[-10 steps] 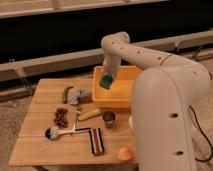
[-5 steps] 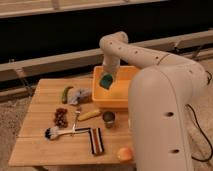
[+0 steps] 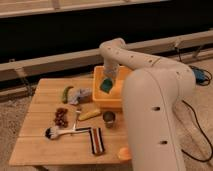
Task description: Wipe tray with sponge
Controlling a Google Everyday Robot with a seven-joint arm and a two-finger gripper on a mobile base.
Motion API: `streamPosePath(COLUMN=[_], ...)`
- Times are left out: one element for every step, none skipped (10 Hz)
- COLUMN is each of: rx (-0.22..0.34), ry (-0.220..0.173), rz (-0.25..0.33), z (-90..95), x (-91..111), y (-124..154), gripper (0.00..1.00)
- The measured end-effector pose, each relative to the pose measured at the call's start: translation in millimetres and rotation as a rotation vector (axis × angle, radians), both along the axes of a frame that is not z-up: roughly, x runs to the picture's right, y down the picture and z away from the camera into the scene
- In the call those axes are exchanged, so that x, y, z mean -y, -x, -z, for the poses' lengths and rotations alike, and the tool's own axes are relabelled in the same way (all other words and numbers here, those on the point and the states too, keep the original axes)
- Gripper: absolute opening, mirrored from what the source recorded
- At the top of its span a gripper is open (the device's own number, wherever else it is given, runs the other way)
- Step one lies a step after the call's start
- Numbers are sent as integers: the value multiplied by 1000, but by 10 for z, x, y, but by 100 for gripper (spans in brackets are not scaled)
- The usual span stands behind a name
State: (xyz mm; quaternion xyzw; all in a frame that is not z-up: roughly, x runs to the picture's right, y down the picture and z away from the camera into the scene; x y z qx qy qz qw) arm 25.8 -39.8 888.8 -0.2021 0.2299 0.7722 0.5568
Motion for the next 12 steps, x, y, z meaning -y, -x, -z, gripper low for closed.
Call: streamPosePath(rx=[2, 3, 3, 1, -2, -4, -7, -12, -16, -18, -20, -23], ry=[12, 23, 33, 46, 55, 63, 73, 85, 92, 103, 114, 122], rz=[-3, -3, -2, -3, -4, -5, -4, -5, -7, -6, -5, -4], z=[-73, -140, -200, -280, -339, -386, -447, -512, -546, -589, -626, -649], x=[-23, -45, -68, -95, -115, -126, -151, -175, -191, -221, -256, -280], y=[-37, -48, -54, -80, -109, -125, -140, -175, -204, -221, -235, -250], gripper=[0, 0, 0, 0, 0, 0, 0, 0, 0, 0, 0, 0])
